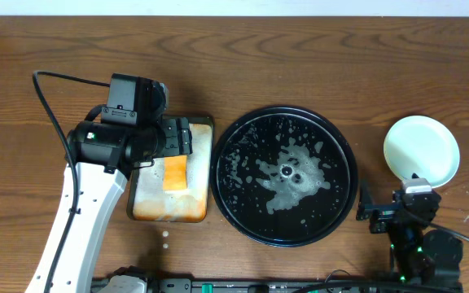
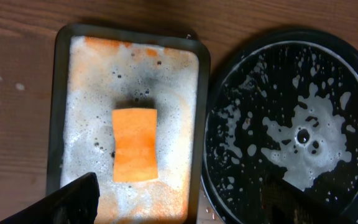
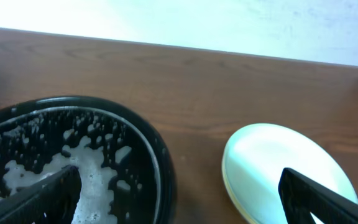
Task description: Clean dirty plates on tray and stack at the side
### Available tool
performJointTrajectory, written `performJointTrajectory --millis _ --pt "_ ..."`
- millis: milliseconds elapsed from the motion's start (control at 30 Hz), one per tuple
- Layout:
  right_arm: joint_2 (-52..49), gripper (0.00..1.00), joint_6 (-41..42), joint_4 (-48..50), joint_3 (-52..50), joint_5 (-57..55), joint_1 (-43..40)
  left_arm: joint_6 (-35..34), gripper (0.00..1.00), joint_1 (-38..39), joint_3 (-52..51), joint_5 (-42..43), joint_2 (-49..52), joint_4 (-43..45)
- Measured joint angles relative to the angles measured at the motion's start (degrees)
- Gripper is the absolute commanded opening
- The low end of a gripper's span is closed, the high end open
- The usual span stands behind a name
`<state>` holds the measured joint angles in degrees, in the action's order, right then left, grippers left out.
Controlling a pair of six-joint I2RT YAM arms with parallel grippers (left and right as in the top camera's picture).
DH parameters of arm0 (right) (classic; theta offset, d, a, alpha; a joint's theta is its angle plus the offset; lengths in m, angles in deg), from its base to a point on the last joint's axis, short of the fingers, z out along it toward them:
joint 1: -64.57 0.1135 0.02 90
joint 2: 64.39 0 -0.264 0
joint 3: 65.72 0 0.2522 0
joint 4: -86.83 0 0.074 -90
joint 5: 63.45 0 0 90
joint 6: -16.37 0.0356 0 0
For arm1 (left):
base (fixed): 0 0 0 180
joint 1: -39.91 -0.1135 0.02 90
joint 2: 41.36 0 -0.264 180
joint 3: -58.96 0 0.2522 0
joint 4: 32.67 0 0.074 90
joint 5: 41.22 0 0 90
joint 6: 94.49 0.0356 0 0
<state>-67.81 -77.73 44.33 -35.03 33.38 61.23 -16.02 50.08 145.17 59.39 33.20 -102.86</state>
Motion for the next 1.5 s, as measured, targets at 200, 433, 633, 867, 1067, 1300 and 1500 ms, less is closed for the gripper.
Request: performJointTrajectory --millis 200,433,633,867,1067,1300,1500 --pt "2.6 0.99 -0.1 14.4 -8.9 0.9 0.0 0.0 0.84 0.0 0.0 0.0 0.0 0.0" --pt "2.7 0.99 -0.2 25.2 -16.4 1.2 0.0 0.0 0.84 0.0 0.0 0.0 0.0 0.0" --pt "2.8 0.99 -0.2 25.2 -16.4 1.3 0.0 0.0 0.84 0.0 0.0 0.0 0.0 0.0" --pt "2.8 0.99 -0.2 25.2 -16.4 1.3 0.0 0.0 0.84 0.0 0.0 0.0 0.0 0.0" --pt "2.8 0.99 -0.2 25.2 -16.4 1.3 0.0 0.0 0.84 0.0 0.0 0.0 0.0 0.0" --pt "2.8 0.99 -0.2 25.2 -16.4 1.3 0.0 0.0 0.84 0.0 0.0 -0.4 -0.2 -0.1" --pt "2.8 0.99 -0.2 25.2 -16.4 1.3 0.0 0.3 0.84 -0.1 -5.7 -5.0 -9.9 8.9"
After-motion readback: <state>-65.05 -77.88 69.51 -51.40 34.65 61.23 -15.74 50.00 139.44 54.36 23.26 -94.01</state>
